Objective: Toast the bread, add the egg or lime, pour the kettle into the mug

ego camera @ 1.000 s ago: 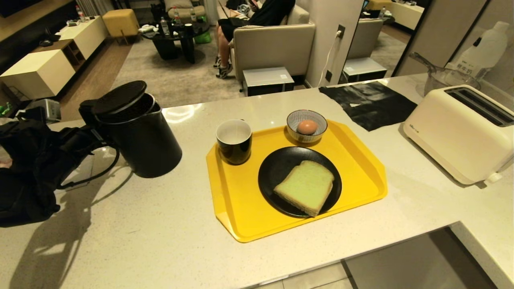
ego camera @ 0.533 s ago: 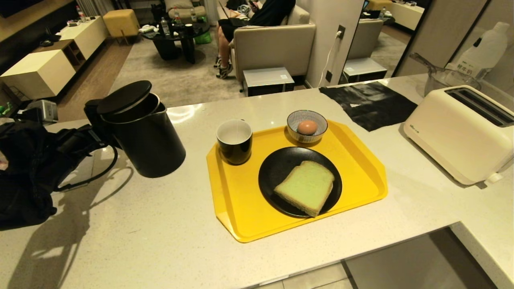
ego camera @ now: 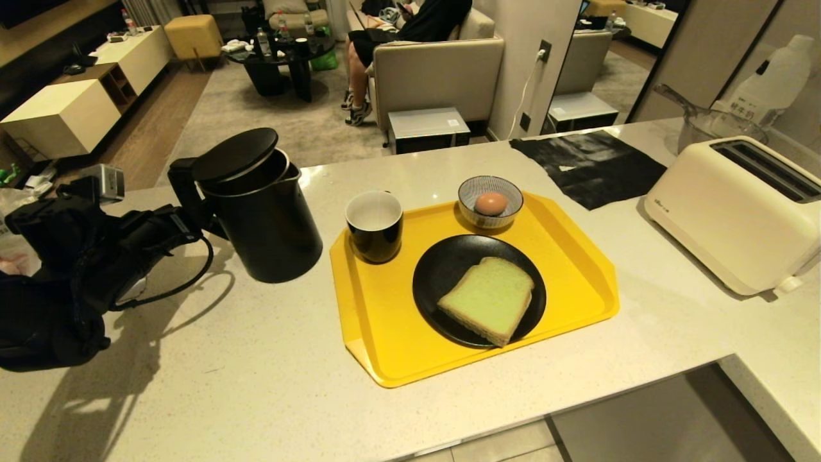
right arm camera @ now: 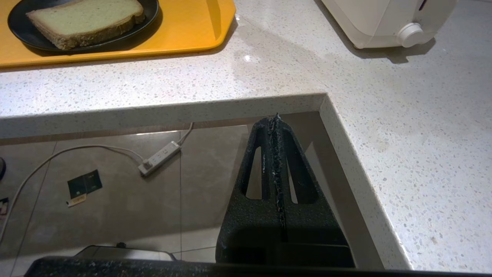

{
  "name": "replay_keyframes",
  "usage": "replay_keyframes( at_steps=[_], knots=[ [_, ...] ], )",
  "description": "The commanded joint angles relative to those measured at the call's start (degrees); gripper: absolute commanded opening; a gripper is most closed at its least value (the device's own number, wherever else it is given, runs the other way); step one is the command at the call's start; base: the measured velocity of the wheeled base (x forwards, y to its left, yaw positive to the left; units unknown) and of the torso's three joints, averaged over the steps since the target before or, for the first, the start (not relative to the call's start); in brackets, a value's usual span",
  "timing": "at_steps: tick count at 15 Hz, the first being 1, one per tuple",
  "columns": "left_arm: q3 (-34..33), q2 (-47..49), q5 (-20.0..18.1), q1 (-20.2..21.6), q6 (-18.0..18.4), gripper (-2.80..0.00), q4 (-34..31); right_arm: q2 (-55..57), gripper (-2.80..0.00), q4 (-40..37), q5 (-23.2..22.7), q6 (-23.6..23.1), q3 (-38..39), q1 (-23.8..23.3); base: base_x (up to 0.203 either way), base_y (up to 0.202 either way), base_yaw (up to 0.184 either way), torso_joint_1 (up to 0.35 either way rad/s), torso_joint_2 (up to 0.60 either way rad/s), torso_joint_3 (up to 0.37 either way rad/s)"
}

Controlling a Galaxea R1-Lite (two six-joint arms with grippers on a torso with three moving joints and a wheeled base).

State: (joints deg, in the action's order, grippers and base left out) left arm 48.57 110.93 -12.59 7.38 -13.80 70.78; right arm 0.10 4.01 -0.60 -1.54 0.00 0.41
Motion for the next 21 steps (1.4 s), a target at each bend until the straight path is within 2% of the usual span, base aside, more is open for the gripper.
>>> replay_keyframes(
  at_steps=[1,4,8,12,18,19,20,21],
  knots=[
    [-1.36,-0.15,-0.25,-0.17,0.39,0.0,0.32,0.08,-2.8,0.03,-0.02,-0.05,1.49,0.02,0.0,0.0,0.0,0.0,0.0,0.0],
    [-4.97,-1.54,-3.1,1.84,2.4,0.0,0.49,0.08,-2.8,0.03,-0.02,-0.05,1.49,0.02,0.0,0.0,0.0,0.0,0.0,0.0],
    [-5.65,-3.84,-7.28,5.05,3.78,0.0,-0.01,0.08,-2.8,0.03,-0.04,-0.05,1.49,0.02,0.0,0.0,0.0,0.0,0.0,0.0],
    [-7.39,-7.93,-7.59,5.01,3.72,0.0,-1.05,0.08,-2.8,0.03,-0.03,-0.05,1.49,0.02,0.0,0.0,0.0,0.0,0.0,0.0],
    [-16.03,-19.84,-8.61,4.66,3.81,0.0,-1.56,0.08,-2.8,0.03,-0.09,-0.05,1.49,0.02,0.0,0.0,0.0,0.0,0.0,0.0],
    [-16.78,-21.57,-8.49,4.53,3.89,-2.19,-1.59,0.08,-2.8,0.03,-0.04,-0.05,1.49,0.02,0.0,0.0,0.0,0.0,0.0,0.0],
    [-17.33,-23.31,-8.44,4.45,4.05,-2.8,-1.68,0.08,-2.8,0.03,-0.02,-0.05,1.49,0.02,0.0,0.0,0.0,0.0,0.0,0.0],
    [-17.65,-24.8,-8.42,4.42,4.37,-2.8,-1.92,0.08,-2.8,0.03,-0.02,-0.05,1.49,0.02,0.0,0.0,0.0,0.0,0.0,0.0]
  ],
)
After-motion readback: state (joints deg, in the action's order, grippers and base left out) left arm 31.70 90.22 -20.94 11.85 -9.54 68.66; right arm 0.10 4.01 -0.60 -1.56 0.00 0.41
